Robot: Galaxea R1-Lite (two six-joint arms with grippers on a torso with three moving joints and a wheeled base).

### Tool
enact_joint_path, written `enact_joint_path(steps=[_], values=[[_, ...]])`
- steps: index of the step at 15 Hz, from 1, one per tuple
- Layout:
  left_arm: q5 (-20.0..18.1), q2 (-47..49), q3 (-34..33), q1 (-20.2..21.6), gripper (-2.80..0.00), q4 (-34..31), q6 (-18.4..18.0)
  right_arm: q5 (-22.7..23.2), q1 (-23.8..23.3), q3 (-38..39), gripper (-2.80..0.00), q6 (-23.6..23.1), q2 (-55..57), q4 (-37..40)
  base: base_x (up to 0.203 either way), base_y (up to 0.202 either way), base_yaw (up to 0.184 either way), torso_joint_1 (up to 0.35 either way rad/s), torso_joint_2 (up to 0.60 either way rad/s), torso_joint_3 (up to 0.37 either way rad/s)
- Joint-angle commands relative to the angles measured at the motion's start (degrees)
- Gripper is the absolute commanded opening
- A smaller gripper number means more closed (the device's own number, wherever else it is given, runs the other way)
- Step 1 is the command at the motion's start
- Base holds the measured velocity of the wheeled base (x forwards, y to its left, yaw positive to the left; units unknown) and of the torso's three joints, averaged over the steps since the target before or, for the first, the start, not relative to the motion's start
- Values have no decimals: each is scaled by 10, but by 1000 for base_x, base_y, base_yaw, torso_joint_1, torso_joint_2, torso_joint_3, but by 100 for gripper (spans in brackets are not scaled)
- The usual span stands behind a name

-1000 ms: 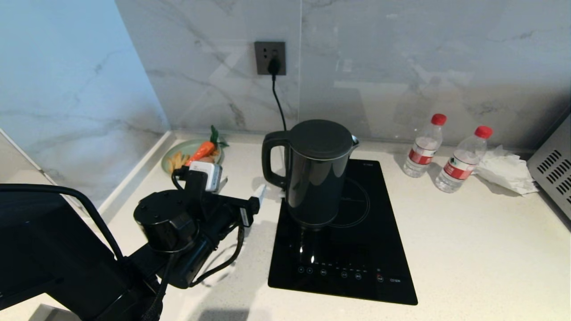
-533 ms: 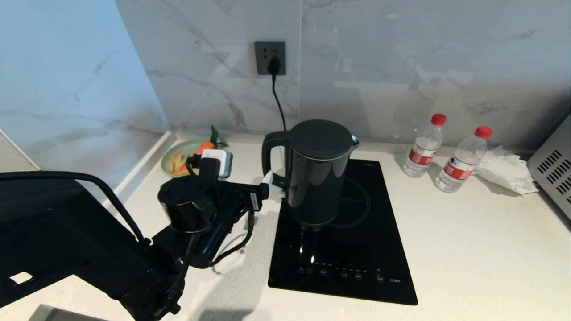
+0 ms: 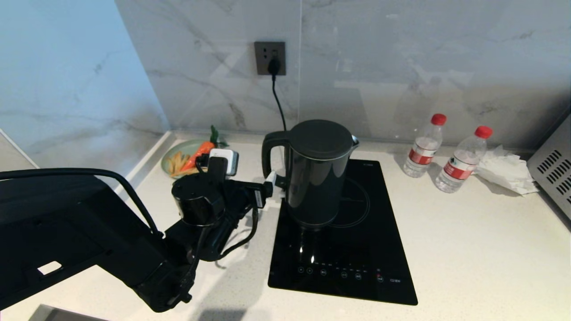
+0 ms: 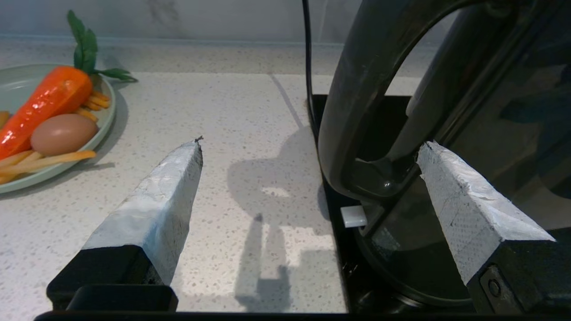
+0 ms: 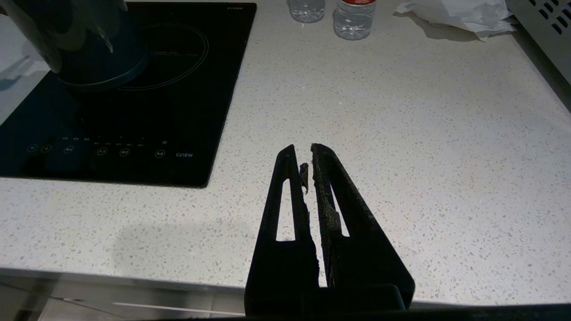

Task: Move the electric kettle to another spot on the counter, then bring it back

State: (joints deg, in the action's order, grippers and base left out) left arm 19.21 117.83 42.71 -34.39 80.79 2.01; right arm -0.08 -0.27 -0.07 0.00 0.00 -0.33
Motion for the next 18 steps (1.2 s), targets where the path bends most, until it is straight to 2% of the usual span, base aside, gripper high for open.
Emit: enact_joint_path(steps=[1, 5, 8, 16, 18], values=[[1, 1, 8, -2, 0, 2, 1, 0, 0, 0, -280, 0, 0, 0, 0, 0, 0, 0, 0, 0], [1, 2, 10, -12, 0, 2, 0, 0, 0, 1, -280, 0, 0, 0, 0, 0, 0, 0, 0, 0], [3, 12, 42, -12, 0, -28, 1, 0, 0, 0, -280, 0, 0, 0, 0, 0, 0, 0, 0, 0], [11, 38, 96, -8, 0, -40, -1, 0, 0, 0, -280, 0, 0, 0, 0, 0, 0, 0, 0, 0], [13, 40, 110, -5, 0, -59, -1, 0, 0, 0, -280, 0, 0, 0, 0, 0, 0, 0, 0, 0]])
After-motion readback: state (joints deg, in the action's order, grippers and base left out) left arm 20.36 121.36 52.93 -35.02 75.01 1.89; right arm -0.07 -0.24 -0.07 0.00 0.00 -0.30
